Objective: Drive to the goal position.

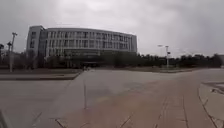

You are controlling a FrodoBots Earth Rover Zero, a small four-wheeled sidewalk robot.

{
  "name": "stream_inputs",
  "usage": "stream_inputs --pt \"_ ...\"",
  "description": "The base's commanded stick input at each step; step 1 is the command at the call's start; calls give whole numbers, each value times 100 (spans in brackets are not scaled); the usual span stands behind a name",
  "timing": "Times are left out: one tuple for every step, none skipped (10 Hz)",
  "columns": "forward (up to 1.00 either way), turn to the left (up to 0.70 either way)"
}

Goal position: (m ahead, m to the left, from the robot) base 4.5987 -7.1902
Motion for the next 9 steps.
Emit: stream_inputs --pt "100 0" --pt "100 0" --pt "100 0" --pt "100 0" --pt "100 0" --pt "100 0" --pt "100 0" --pt "100 0" --pt "100 0"
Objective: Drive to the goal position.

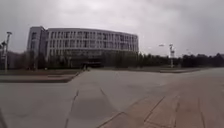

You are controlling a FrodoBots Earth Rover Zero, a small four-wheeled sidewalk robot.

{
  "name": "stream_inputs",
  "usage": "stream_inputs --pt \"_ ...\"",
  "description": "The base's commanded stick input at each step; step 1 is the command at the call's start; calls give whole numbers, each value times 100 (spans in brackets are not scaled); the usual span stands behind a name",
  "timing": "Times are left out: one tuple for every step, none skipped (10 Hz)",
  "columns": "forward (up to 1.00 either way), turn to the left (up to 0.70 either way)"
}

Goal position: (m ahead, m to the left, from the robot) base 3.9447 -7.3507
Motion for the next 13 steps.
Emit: stream_inputs --pt "100 0" --pt "100 0" --pt "100 0" --pt "100 0" --pt "100 0" --pt "100 0" --pt "100 0" --pt "100 0" --pt "100 0" --pt "100 0" --pt "100 0" --pt "100 0" --pt "100 0"
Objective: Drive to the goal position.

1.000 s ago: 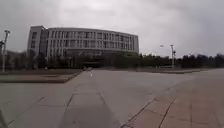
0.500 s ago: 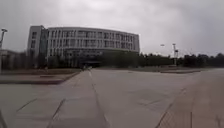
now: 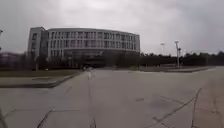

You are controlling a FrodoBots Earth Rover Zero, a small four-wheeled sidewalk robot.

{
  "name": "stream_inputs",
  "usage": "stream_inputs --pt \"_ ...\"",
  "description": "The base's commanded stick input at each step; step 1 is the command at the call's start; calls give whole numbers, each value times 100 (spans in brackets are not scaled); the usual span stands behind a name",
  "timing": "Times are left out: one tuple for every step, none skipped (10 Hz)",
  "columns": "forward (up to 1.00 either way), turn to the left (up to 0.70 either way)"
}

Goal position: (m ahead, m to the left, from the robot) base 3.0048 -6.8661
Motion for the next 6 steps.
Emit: stream_inputs --pt "100 0" --pt "100 0" --pt "100 0" --pt "100 0" --pt "100 0" --pt "100 0"
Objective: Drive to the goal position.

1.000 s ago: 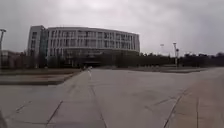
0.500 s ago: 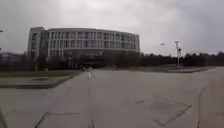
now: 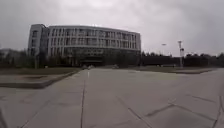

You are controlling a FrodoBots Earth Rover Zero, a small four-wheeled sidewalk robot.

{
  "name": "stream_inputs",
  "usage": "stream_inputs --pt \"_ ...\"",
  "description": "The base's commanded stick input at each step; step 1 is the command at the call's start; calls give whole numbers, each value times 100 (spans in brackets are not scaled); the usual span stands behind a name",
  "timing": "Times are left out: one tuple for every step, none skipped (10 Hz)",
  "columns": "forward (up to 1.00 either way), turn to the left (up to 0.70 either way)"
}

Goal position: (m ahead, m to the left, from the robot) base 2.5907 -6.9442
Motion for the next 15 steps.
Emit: stream_inputs --pt "100 0" --pt "100 0" --pt "100 0" --pt "100 0" --pt "100 0" --pt "100 0" --pt "100 0" --pt "100 0" --pt "100 0" --pt "100 0" --pt "100 0" --pt "100 0" --pt "100 0" --pt "100 0" --pt "100 0"
